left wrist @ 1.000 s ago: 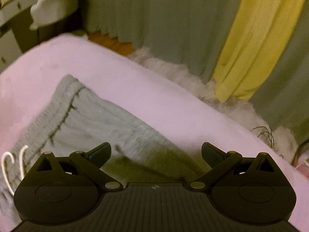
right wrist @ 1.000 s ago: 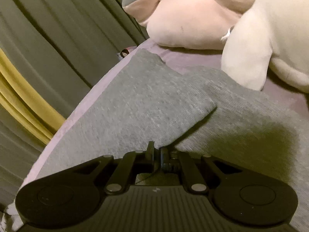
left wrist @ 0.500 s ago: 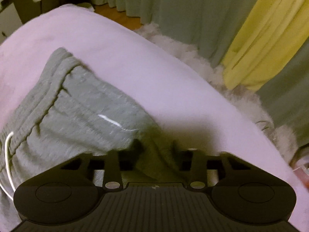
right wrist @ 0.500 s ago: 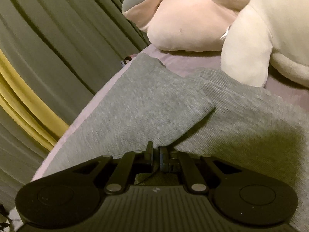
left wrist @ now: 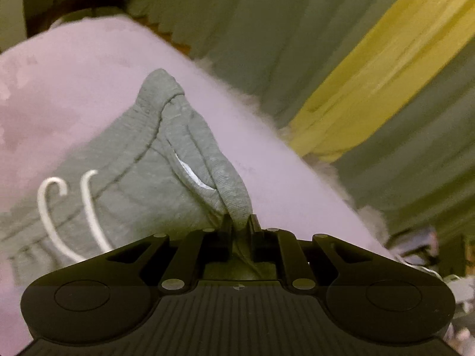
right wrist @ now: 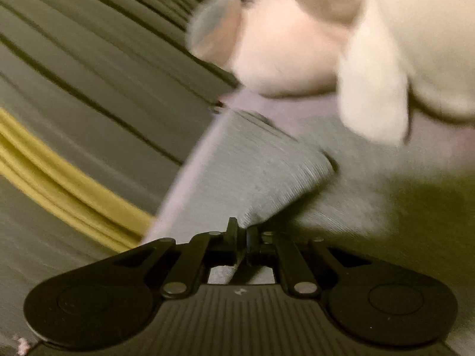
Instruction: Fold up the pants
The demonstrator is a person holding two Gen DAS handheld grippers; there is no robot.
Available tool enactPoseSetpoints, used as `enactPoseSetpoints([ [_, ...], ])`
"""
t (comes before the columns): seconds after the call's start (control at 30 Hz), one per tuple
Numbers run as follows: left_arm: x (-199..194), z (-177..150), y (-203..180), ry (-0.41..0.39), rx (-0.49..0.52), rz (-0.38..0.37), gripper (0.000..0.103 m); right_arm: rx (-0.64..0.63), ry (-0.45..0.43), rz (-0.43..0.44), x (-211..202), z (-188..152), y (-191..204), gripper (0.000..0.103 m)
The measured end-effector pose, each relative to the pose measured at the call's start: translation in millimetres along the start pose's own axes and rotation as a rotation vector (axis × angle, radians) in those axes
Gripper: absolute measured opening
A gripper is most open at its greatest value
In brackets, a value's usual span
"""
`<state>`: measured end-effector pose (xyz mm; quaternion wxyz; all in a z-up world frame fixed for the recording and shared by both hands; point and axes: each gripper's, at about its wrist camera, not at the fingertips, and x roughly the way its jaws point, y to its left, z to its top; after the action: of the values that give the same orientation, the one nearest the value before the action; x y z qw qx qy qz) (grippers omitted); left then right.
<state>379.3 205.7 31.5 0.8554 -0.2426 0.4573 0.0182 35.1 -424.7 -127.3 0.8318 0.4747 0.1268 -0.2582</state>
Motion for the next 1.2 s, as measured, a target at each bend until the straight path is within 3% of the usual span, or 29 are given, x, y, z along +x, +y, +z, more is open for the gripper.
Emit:
enactPoseSetpoints([
  [0.1, -52.2, -25.8, 21.4, -0.051, 0.028, -0.074, 0.013, -0.039, -0.013, 0.049, -44.4, 18.0, 14.3, 0.005],
  [0.2, -80.4, -62.1, 58.6, -0.058, 0.031, -0.089, 0.015, -0.058, -0.002, 0.033, -85.4, 31.8, 12.8, 0.005],
  [0.3, -78.6, -101.4, 103.7, -0.038, 0.016, 0.006, 0.015, -0.078, 0.069, -0.062, -100.4, 29.7, -2.4, 0.005],
  [0.37, -64.0, -121.7, 132.3, -0.005, 0.000, 0.114, 0.012, -0.121, 0.155, -0.156, -94.9, 17.2, -14.3, 0.005],
  [0.47, -49.3, -131.4, 163.2, 0.027, -0.063, 0.160, 0.014, -0.188, 0.225, -0.256, -77.3, -1.8, -26.0, 0.005],
  [0.53, -53.1, -127.7, 167.9, -0.017, -0.083, 0.149, 0.032, -0.228, 0.241, -0.295, -68.8, -11.3, -27.5, 0.006],
  [0.57, -54.3, -122.1, 167.0, -0.045, -0.078, 0.145, 0.061, -0.231, 0.239, -0.299, -66.1, -14.0, -27.2, 0.008],
  [0.6, -54.4, -119.6, 164.7, -0.071, -0.063, 0.154, 0.079, -0.223, 0.240, -0.294, -63.5, -15.7, -27.4, 0.009],
  [0.67, -53.2, -114.8, 160.0, -0.118, -0.034, 0.182, 0.084, -0.188, 0.241, -0.289, -60.0, -16.2, -30.6, 0.013],
  [0.73, -46.5, -112.0, 155.0, -0.114, -0.022, 0.172, 0.083, -0.137, 0.251, -0.277, -55.9, -14.6, -37.1, 0.024],
  [0.8, -37.7, -109.6, 160.3, -0.113, -0.046, 0.152, 0.077, -0.082, 0.255, -0.253, -53.9, -14.2, -43.8, 0.029],
  [0.83, -34.1, -108.6, 162.2, -0.111, -0.054, 0.150, 0.075, -0.067, 0.249, -0.245, -53.3, -14.6, -46.3, 0.030],
  [0.9, -24.3, -106.1, 162.2, -0.099, -0.058, 0.157, 0.058, -0.065, 0.242, -0.244, -57.6, -17.6, -48.3, 0.030],
  [0.97, -24.0, -106.7, 159.7, -0.079, -0.061, 0.145, 0.052, -0.086, 0.243, -0.248, -55.4, -18.5, -45.5, 0.030],
  [1.1, -31.3, -107.6, 157.8, -0.123, -0.029, 0.146, 0.056, -0.111, 0.258, -0.242, -51.1, -17.2, -39.9, 0.030],
  [1.2, -22.5, -107.2, 161.5, -0.101, -0.028, 0.186, 0.054, -0.107, 0.263, -0.240, -47.0, -17.8, -41.4, 0.030],
])
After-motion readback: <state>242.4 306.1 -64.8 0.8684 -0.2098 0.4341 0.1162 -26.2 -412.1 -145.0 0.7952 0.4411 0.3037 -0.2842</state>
